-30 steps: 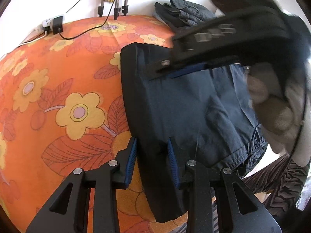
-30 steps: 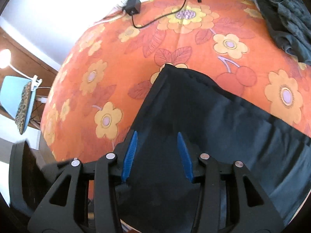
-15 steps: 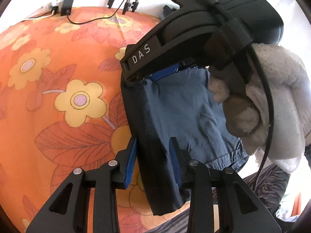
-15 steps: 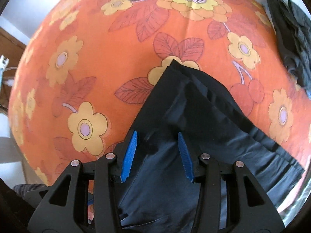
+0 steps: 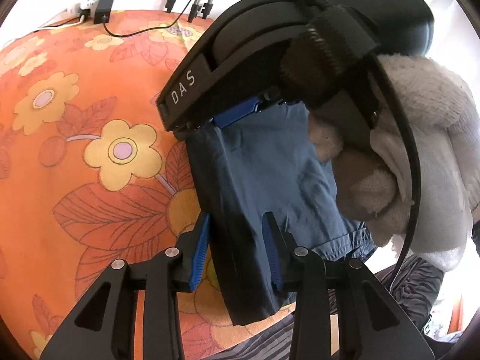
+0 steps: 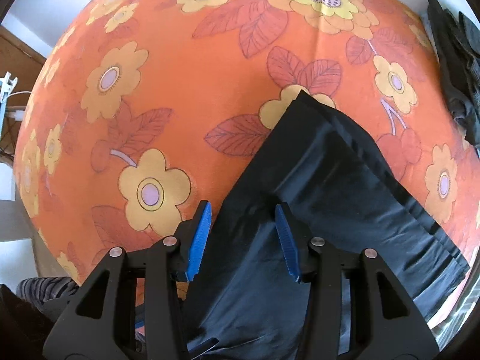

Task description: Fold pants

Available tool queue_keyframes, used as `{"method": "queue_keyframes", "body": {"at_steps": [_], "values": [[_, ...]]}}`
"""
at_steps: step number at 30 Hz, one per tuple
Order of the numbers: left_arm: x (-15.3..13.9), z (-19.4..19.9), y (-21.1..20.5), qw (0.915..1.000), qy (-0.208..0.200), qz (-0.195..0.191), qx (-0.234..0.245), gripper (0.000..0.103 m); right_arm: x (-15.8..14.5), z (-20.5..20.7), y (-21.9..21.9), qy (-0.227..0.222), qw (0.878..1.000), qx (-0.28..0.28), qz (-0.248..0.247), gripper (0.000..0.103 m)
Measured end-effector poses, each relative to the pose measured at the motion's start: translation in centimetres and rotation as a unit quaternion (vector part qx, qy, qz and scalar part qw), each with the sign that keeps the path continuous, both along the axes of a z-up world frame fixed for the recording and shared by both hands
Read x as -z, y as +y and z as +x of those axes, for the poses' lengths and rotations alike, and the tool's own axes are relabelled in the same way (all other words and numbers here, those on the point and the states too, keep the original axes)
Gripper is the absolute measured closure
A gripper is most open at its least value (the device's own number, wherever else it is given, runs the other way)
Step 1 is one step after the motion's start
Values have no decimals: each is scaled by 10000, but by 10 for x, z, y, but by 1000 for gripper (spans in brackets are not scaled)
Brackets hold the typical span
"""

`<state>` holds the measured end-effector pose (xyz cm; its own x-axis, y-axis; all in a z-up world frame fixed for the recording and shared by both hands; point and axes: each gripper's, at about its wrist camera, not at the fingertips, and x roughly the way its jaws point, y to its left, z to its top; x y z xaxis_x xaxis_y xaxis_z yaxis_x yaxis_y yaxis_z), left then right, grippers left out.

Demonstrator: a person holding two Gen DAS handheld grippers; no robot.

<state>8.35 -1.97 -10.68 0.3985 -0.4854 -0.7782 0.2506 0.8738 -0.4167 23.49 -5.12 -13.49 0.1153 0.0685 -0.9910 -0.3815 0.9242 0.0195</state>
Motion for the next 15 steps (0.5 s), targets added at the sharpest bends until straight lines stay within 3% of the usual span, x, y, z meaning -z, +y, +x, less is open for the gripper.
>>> {"method": "queue_keyframes", "body": {"at_steps": [2,5,6,13,14,15], "values": [[1,0,0,10000,-13,66,48,67,0,-2,1,-82,9999,-11,-99,71],[0,-1,-5,9997,-64,249,14,41,-4,-6,-3,-45,9999,-8,166,95],[0,0,-6,9995,-78,291,2,40,-7,-7,-5,-84,9997,18,242,97],[8,6,-17,9997,58,214,57,41,-30,-11,-38,-223,9964,159,800,99],[9,6,-19,9998,24,214,55,44,-33,-12,-41,-231,9958,176,870,99],[9,7,-20,9998,8,185,58,62,-36,-13,-44,-253,9953,201,917,99]]}}
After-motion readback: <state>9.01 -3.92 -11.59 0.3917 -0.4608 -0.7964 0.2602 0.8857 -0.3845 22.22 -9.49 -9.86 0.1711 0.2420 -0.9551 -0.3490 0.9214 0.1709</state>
